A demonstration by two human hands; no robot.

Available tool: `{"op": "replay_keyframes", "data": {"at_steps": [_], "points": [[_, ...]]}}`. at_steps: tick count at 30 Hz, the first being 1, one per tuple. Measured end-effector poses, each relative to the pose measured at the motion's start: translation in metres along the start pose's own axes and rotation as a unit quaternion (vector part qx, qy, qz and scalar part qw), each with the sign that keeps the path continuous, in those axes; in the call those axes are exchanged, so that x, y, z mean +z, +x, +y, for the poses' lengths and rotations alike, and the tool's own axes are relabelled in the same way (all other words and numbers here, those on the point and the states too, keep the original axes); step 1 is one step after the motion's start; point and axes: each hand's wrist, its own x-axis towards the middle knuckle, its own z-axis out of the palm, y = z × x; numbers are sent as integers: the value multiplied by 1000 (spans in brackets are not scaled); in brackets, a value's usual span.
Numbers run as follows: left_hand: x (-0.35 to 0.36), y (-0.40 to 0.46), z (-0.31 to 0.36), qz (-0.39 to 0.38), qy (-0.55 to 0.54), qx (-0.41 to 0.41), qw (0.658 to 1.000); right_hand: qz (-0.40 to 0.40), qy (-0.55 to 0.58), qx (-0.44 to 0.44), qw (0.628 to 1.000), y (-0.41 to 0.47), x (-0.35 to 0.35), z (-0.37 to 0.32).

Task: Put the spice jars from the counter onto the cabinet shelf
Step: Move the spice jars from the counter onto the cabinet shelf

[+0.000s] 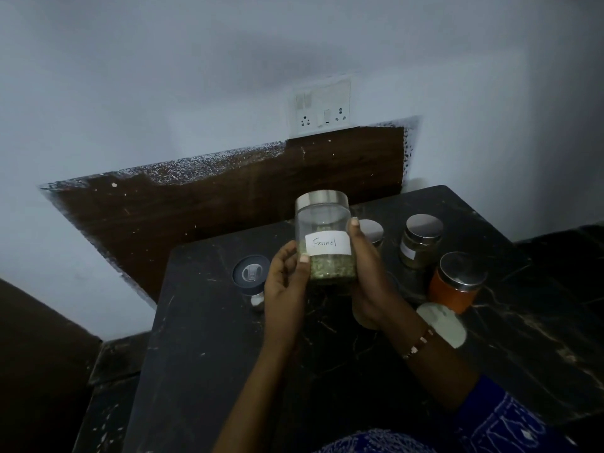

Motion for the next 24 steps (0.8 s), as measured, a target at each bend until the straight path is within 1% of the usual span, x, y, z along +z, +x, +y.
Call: {"op": "replay_keyframes", "data": {"at_steps": [7,11,14,17,21,24], "points": [[4,7,14,5,-23,14,1000,-22,11,-17,1000,-1,6,-15],[5,13,26,2,-24,51,998,-47,-30,-56,997,-1,14,-32],[7,25,49,3,-18,100,995,-80,-80,-92,989,4,27,-56],[8,38,84,-10,-1,167,986,-122,-108,-140,977,9,47,-87],[9,58,140,-19,25,263,964,-162,-129,-215,954,16,80,-141],[11,71,187,-8,48,328,943,-190,-165,-279,927,19,108,-184]]}}
